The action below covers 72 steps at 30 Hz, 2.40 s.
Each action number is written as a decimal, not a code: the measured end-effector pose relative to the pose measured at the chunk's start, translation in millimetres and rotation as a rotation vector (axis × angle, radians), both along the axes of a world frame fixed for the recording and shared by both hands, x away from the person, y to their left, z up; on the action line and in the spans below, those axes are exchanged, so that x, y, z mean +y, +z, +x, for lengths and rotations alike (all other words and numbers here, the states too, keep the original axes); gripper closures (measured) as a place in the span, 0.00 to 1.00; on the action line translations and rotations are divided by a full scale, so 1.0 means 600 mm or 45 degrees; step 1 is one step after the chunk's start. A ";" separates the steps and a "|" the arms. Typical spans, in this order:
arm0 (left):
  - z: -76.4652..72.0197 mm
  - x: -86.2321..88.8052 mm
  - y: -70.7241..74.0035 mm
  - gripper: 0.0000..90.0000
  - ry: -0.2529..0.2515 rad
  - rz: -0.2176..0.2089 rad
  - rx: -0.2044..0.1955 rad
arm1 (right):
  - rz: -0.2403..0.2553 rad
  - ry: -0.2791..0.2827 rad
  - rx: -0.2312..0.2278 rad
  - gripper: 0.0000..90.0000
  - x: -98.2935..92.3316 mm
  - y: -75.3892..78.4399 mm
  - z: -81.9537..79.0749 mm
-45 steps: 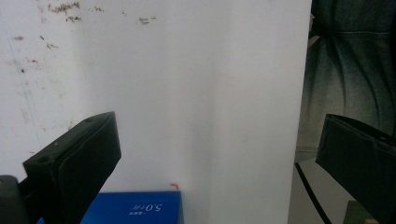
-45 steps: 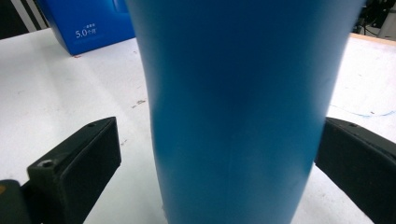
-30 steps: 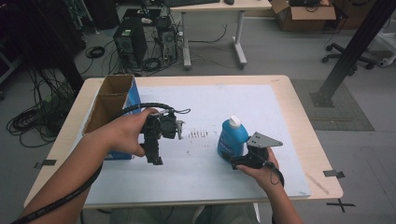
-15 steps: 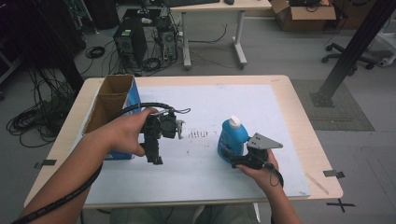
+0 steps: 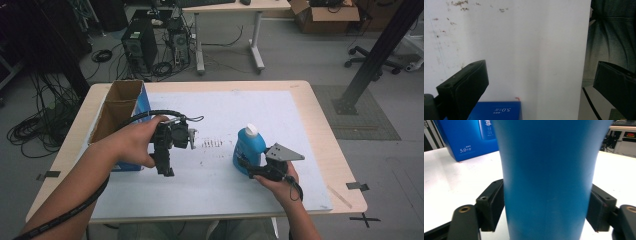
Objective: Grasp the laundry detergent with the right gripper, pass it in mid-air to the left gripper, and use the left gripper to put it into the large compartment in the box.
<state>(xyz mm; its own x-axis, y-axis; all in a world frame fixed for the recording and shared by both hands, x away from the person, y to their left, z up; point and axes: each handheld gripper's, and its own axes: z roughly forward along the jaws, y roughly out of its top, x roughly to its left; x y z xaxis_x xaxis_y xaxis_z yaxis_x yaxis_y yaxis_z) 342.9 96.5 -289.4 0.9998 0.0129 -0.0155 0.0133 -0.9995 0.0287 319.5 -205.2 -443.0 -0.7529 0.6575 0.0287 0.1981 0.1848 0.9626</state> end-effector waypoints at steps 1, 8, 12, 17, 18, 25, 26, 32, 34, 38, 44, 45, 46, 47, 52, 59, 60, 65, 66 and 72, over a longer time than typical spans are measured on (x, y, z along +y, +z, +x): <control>0.000 0.000 0.000 0.00 0.001 -0.003 0.000 | -0.003 0.001 -0.001 0.32 0.001 -0.001 0.000; -0.002 0.000 0.001 0.00 -0.001 -0.005 -0.003 | -0.030 -0.010 -0.032 0.44 0.006 -0.002 -0.002; -0.001 0.001 0.002 0.00 -0.007 -0.006 -0.006 | -0.051 -0.020 -0.052 0.47 0.006 -0.002 -0.004; -0.001 0.001 0.002 0.00 -0.002 -0.007 -0.006 | -0.047 -0.030 -0.051 0.49 0.007 -0.002 -0.005; -0.001 0.000 0.002 0.00 -0.002 -0.005 -0.004 | -0.049 -0.030 -0.053 0.49 0.007 -0.002 -0.005; -0.001 -0.003 0.004 0.00 -0.010 -0.008 -0.008 | -0.064 -0.012 -0.070 0.51 0.008 0.000 -0.006; -0.001 -0.003 0.004 0.00 -0.007 -0.009 -0.007 | -0.054 -0.004 -0.067 0.51 0.006 -0.001 -0.006; -0.001 -0.006 0.006 0.00 -0.008 -0.007 -0.009 | -0.048 0.016 -0.065 0.51 0.002 0.002 -0.005; -0.001 -0.007 0.007 0.00 -0.004 -0.011 -0.009 | -0.054 0.019 -0.069 0.51 0.001 0.008 -0.006; -0.001 -0.010 0.014 0.00 -0.007 -0.017 -0.011 | -0.044 0.055 -0.078 0.51 -0.006 0.027 -0.007; -0.002 -0.014 0.022 0.00 -0.005 -0.017 -0.017 | -0.029 0.108 -0.097 0.51 -0.015 0.054 -0.006; -0.002 -0.014 0.023 0.00 -0.006 -0.016 -0.018 | -0.025 0.127 -0.099 0.51 -0.017 0.060 -0.006; -0.002 -0.015 0.024 0.00 -0.006 -0.015 -0.017 | -0.018 0.133 -0.096 0.51 -0.019 0.063 -0.006; -0.002 -0.015 0.025 0.00 -0.008 -0.016 -0.018 | -0.013 0.141 -0.095 0.51 -0.020 0.065 -0.005; -0.004 -0.017 0.031 0.00 -0.009 -0.020 -0.014 | -0.012 0.200 -0.085 0.51 -0.026 0.080 -0.005; -0.003 -0.019 0.043 0.00 -0.009 -0.022 -0.017 | -0.008 0.302 -0.071 0.50 -0.033 0.095 -0.006; -0.003 -0.020 0.045 0.00 -0.009 -0.024 -0.017 | -0.006 0.313 -0.070 0.50 -0.033 0.096 -0.006; -0.002 -0.026 0.053 0.00 -0.014 -0.025 -0.016 | -0.030 0.412 -0.045 0.50 -0.031 0.100 -0.005; -0.002 -0.028 0.056 0.00 -0.020 -0.027 -0.020 | -0.030 0.412 -0.045 0.50 -0.031 0.100 -0.005; 0.002 -0.030 0.078 0.00 -0.018 -0.063 -0.041 | -0.025 0.498 -0.039 0.50 -0.025 0.098 -0.004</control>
